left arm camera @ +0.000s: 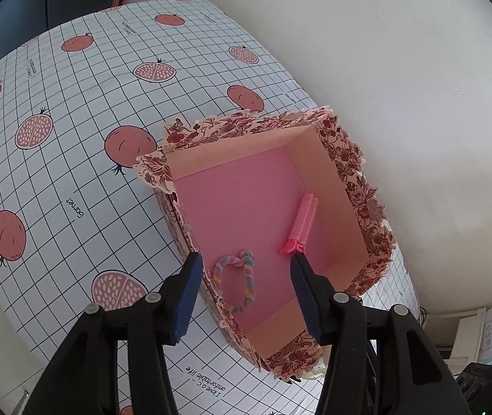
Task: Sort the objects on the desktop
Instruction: 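Open both tools to drop the roller and hair tie into the box, then withdraw both tools from the box toward the remaining items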
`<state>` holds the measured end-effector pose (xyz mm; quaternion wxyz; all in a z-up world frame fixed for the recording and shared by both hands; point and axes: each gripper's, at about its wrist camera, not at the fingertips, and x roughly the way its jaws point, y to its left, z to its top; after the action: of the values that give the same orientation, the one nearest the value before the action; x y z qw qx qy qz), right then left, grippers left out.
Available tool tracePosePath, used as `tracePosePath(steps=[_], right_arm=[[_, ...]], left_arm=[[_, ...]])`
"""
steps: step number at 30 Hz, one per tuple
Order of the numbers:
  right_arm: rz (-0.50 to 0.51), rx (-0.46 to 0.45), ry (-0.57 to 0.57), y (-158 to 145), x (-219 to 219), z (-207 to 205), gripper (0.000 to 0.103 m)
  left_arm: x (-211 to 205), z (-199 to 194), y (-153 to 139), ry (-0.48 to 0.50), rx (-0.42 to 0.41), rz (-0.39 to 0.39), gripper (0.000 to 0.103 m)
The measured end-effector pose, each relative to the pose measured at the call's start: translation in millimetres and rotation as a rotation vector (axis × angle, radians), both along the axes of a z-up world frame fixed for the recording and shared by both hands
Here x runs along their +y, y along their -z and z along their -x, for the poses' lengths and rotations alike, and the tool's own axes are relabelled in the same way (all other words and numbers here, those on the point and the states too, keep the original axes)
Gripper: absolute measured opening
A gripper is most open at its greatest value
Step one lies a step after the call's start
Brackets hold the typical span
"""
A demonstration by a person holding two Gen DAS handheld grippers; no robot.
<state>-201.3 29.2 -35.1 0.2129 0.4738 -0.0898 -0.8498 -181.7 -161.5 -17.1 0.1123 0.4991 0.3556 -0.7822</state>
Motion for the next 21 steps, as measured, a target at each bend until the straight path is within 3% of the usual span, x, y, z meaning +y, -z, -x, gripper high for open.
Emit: tracePosePath(steps=[4, 9, 16, 21], right_arm=[[0.001, 0.002, 0.006, -2, 4, 0, 0.062], [-0.009, 0.002, 0.014, -4, 8, 0, 0.071], [0.0, 0.003, 0.023, -7, 14, 0, 0.085], [-0.008, 0.012, 0.027, -8, 17, 0, 0.101]], left_arm=[[0, 0, 1, -0.003, -0.003, -0.006, 0.058], [1, 0, -1, -0.01, -0.004, 0.019, 0.074], [-3, -1, -1, -0.027, -0.011, 0.015, 0.076], [-3, -2, -6, -0.033, -0.001, 0.036, 0.084]])
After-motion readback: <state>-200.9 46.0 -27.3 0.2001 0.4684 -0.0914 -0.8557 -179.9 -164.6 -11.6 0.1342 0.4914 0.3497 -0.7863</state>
